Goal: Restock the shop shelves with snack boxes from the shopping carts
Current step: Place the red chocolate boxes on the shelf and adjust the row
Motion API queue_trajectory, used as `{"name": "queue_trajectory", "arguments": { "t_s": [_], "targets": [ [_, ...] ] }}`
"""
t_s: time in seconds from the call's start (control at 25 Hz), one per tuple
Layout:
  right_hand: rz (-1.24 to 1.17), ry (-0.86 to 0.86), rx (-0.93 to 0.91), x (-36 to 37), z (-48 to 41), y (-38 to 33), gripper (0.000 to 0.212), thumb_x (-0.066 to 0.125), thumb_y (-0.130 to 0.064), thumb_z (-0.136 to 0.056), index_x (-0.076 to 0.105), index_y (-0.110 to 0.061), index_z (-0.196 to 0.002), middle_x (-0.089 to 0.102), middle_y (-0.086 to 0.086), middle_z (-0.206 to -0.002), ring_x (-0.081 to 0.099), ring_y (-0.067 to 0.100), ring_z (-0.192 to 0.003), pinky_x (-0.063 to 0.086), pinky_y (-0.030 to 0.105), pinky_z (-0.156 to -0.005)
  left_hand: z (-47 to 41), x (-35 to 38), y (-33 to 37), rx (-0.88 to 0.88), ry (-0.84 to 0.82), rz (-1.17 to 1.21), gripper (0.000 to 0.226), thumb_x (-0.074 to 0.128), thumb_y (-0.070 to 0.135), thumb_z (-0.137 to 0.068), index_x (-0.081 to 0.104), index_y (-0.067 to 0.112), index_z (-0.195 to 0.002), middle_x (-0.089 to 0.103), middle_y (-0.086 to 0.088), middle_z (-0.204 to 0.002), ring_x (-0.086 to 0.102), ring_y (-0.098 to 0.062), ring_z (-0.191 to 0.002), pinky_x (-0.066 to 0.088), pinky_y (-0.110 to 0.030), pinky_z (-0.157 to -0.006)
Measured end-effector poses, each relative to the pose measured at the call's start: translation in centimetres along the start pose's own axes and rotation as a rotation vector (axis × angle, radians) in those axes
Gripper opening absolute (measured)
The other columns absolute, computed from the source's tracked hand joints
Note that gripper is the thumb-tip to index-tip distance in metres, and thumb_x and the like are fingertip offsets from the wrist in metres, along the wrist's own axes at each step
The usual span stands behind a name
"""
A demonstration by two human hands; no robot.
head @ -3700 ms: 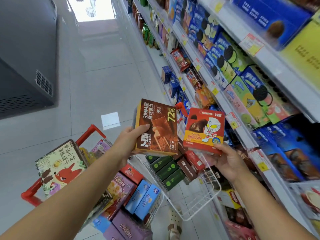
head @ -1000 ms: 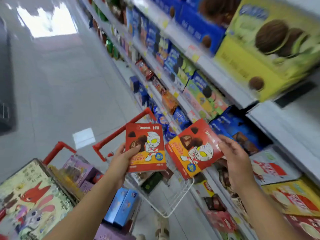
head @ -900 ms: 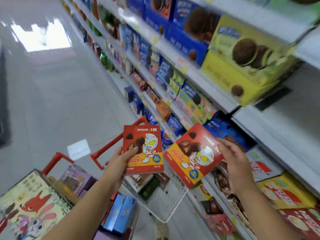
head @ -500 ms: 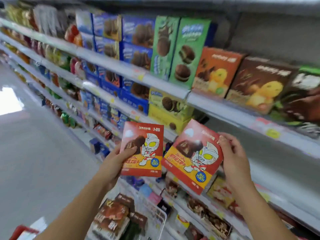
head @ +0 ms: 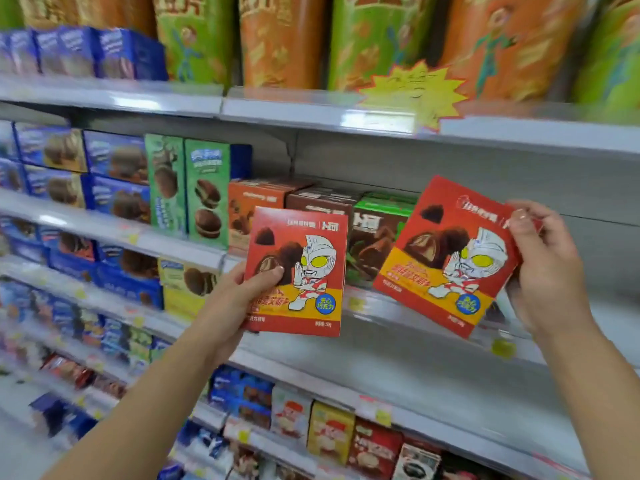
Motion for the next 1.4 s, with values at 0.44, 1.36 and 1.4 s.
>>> {"name": "queue_trajectory", "arguments": {
  "t_s": [0.44,1.36,1.4],
  "targets": [
    [0.105,-0.075,0.095,-8.1,-8.3,3.6,0.014,0.05,-0.021,-0.1,0.059,-0.028,-0.091,0.07,-0.012,-0.078,0.07,0.01,-0.072,0.057,0.027,-0.056,-5.3,12.1,0.4,0.055,-0.044,-0.028,0.049,0.076,0.032,-0.071,0.063,0.02,-0.116,0.076,-0.008,-0.102,0.075,-0.026,-0.086,0.06,-0.036,-0.071],
    [0.247,-0.234,0.114,-6.3,-8.5,7.6,0.012,0.056,-0.029,-0.094,0.051,-0.037,-0.102,0.067,-0.007,-0.101,0.073,0.015,-0.085,0.059,0.029,-0.06,-7.9,11.4,-0.2,0.059,0.012,-0.054,0.055,0.073,0.035,-0.068,0.061,0.021,-0.12,0.075,-0.007,-0.103,0.074,-0.026,-0.087,0.059,-0.038,-0.074],
    [0.279,-0.263,0.13,-6.5,-8.4,7.8,0.021,0.061,-0.028,-0.091,0.049,-0.04,-0.104,0.065,-0.005,-0.105,0.072,0.018,-0.087,0.06,0.032,-0.063,-7.9,11.5,-0.2,0.059,0.012,-0.054,0.054,0.073,0.035,-0.069,0.062,0.021,-0.12,0.075,-0.007,-0.102,0.074,-0.025,-0.086,0.059,-0.037,-0.073]
  ]
}}
Point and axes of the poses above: each hand's wrist, its own z-axis away from the middle knuckle, its own x-axis out of the palm, y = z × x, the point moved 2 cm from there along -z, towards the middle knuckle
